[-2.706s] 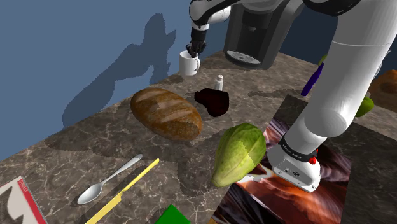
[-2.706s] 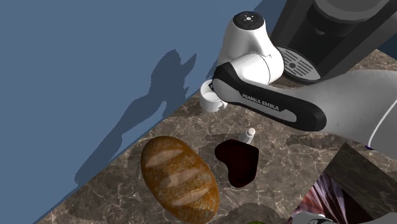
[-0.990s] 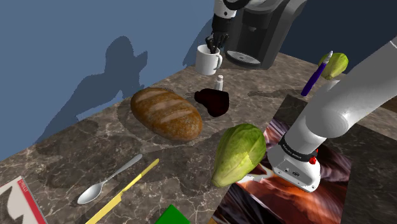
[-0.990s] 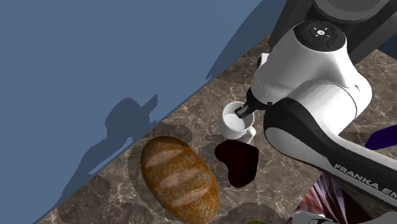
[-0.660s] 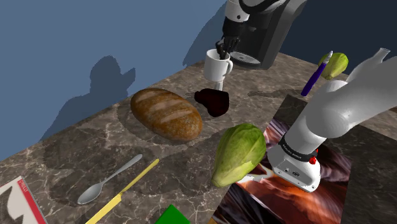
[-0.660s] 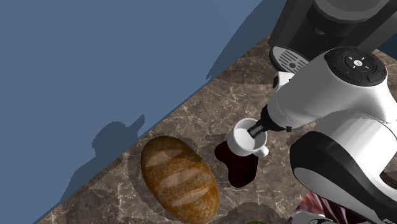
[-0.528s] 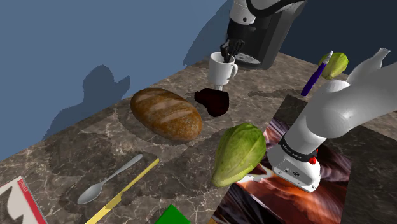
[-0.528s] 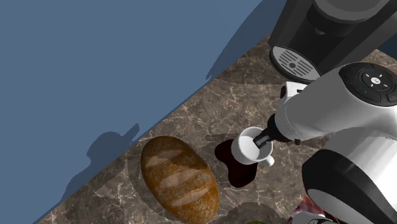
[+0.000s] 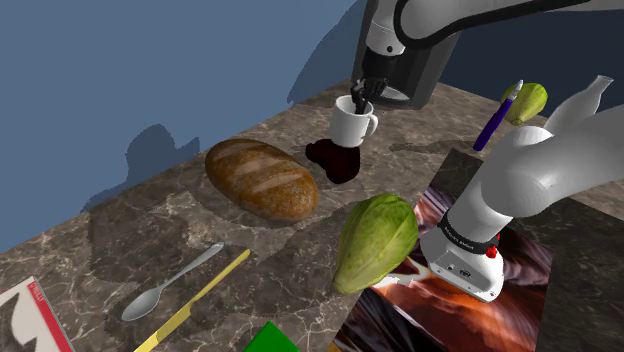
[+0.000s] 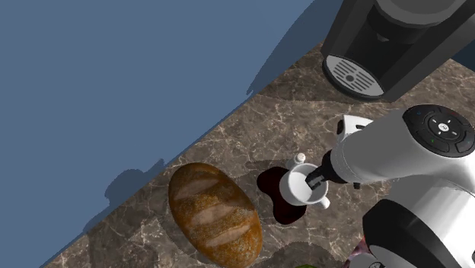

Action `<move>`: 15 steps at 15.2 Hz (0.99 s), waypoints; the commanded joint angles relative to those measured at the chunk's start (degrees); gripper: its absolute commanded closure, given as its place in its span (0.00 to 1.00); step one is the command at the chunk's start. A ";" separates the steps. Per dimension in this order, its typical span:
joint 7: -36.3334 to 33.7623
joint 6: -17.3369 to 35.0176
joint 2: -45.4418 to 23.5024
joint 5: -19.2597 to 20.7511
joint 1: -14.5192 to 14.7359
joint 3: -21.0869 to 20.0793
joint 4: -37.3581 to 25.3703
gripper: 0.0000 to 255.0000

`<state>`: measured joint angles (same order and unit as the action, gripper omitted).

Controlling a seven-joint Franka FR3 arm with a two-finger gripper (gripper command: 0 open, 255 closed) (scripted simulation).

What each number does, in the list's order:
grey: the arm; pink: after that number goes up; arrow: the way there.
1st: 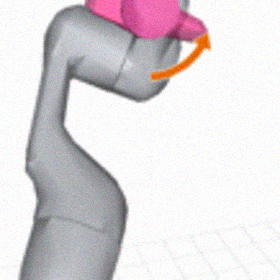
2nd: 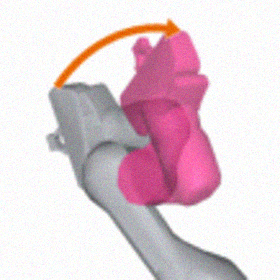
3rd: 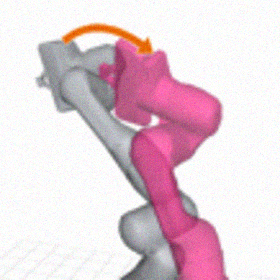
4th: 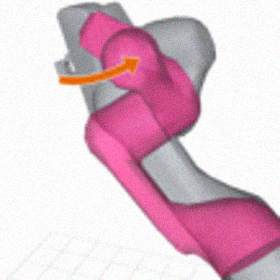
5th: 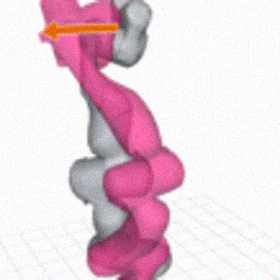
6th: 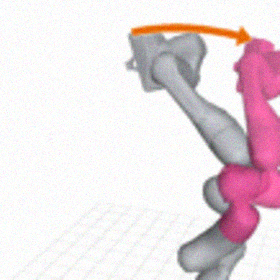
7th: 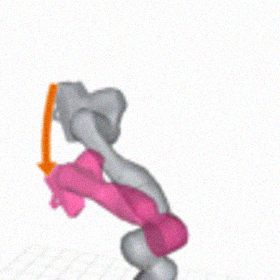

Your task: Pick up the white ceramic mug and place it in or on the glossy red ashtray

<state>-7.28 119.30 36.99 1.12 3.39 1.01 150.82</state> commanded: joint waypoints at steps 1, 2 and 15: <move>-0.08 1.70 -0.33 -0.01 0.03 -0.04 1.31 1.00; -0.09 2.58 -0.60 0.00 0.02 -0.03 1.92 1.00; -0.15 10.31 -3.68 0.09 -0.01 0.04 6.57 1.00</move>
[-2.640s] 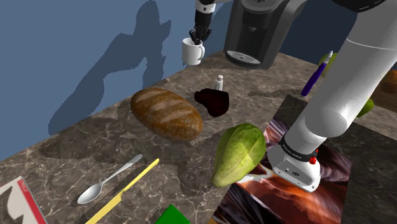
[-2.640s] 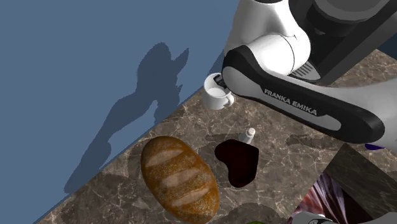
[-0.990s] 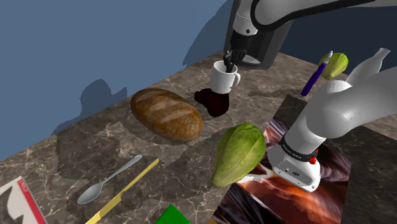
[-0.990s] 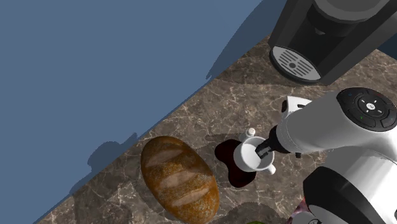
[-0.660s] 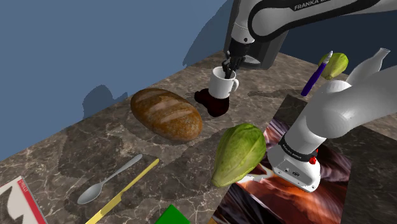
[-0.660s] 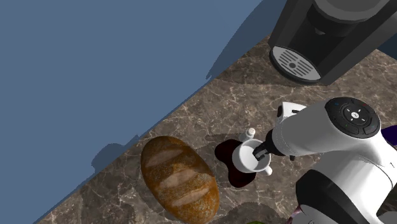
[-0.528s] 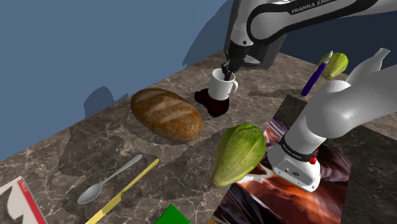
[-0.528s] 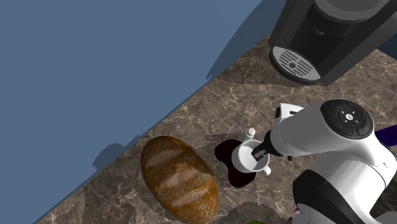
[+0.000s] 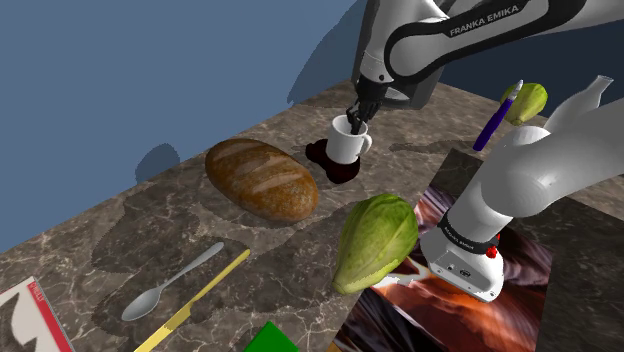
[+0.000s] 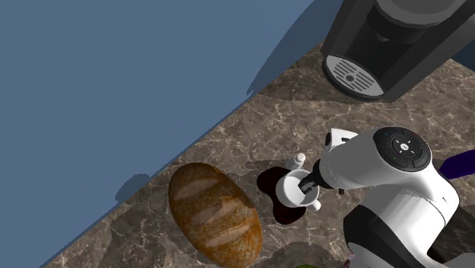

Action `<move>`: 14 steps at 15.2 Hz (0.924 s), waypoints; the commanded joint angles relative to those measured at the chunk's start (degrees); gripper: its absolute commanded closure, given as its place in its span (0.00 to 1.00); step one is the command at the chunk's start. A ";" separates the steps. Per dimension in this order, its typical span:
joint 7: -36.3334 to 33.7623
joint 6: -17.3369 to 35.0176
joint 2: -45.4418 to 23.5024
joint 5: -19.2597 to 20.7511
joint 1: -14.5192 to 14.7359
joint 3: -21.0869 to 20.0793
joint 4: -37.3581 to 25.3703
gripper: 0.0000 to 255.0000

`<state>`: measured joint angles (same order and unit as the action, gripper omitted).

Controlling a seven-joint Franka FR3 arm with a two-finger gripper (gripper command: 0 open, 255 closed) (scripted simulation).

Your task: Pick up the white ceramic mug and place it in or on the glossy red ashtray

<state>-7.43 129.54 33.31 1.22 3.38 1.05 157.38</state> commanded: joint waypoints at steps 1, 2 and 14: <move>0.00 0.06 -0.01 0.00 0.00 0.00 0.01 1.00; 0.00 0.06 -0.01 0.00 0.00 0.00 0.01 1.00; 0.03 -8.92 4.36 -0.12 0.05 -0.12 -4.59 0.00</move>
<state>-7.38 121.77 37.34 1.13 3.40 0.96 153.49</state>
